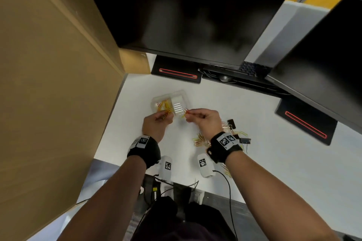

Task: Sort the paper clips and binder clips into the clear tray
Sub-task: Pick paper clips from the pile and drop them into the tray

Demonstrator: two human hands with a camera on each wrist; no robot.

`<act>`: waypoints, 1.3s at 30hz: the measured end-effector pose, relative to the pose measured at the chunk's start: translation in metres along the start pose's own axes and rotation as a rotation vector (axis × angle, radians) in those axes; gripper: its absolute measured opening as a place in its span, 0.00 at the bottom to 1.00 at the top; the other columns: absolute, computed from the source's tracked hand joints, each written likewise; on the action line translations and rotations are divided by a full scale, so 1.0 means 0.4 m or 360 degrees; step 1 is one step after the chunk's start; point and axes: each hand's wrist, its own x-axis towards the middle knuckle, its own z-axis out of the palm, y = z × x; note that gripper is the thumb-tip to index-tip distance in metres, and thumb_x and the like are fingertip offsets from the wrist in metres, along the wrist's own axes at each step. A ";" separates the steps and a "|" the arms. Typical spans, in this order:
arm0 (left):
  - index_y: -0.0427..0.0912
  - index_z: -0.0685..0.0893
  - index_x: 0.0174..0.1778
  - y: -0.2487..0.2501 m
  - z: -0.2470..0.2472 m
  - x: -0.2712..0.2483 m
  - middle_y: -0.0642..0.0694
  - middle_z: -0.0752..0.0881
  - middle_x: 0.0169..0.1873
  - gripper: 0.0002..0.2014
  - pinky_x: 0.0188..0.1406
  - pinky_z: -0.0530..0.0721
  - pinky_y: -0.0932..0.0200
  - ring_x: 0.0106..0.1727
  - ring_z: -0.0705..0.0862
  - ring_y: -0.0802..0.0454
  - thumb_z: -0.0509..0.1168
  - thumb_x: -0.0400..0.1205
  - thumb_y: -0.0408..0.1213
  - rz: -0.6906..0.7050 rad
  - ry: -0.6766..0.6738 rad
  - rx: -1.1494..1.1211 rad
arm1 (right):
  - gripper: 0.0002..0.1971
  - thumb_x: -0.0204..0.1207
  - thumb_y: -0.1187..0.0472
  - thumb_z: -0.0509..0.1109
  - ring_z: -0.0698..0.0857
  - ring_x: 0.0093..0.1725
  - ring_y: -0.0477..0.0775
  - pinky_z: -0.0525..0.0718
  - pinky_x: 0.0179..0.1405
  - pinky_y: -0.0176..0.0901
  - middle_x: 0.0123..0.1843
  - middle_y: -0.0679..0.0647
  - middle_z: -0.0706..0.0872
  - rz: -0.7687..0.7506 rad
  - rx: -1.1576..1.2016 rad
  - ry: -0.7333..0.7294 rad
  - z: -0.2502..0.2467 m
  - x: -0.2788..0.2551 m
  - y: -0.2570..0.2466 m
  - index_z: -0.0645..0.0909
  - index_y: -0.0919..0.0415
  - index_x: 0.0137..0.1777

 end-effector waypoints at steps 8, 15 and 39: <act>0.48 0.91 0.53 0.033 -0.068 0.103 0.50 0.93 0.43 0.16 0.47 0.84 0.64 0.46 0.90 0.53 0.79 0.71 0.47 -0.0213 0.0233 0.0235 | 0.05 0.66 0.64 0.82 0.92 0.40 0.53 0.90 0.50 0.48 0.38 0.54 0.93 0.0065 -0.0274 -0.0096 0.158 0.130 0.004 0.91 0.53 0.39; 0.50 0.92 0.51 0.044 -0.073 0.115 0.53 0.92 0.46 0.17 0.51 0.86 0.62 0.46 0.90 0.54 0.79 0.68 0.50 -0.0286 0.0252 0.0230 | 0.09 0.71 0.71 0.78 0.92 0.42 0.63 0.92 0.44 0.53 0.46 0.69 0.91 0.0250 -0.0018 -0.0207 0.159 0.139 -0.017 0.87 0.71 0.51; 0.51 0.89 0.53 -0.081 0.089 -0.097 0.54 0.86 0.49 0.16 0.56 0.85 0.57 0.48 0.85 0.59 0.76 0.73 0.51 0.0491 -0.0515 0.1100 | 0.03 0.73 0.62 0.75 0.86 0.45 0.49 0.77 0.40 0.21 0.44 0.48 0.89 0.0126 -0.1095 0.0116 -0.287 -0.182 0.139 0.88 0.54 0.45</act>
